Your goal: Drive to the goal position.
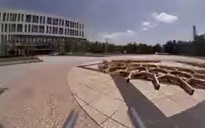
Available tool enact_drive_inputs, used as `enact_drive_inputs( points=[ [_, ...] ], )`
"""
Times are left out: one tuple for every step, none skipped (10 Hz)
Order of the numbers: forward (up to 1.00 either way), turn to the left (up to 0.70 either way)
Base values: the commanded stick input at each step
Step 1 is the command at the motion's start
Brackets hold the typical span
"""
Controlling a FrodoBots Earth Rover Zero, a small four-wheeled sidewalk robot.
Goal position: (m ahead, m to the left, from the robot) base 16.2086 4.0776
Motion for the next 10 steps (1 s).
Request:
enact_drive_inputs(
  points=[
    [0.70, 0.00],
    [0.70, 0.01],
    [0.70, 0.06],
    [0.70, 0.35],
    [0.70, 0.35],
    [0.70, 0.35],
    [0.70, 0.35],
    [0.70, 0.15],
    [0.70, 0.02],
    [0.70, 0.00]
  ],
)
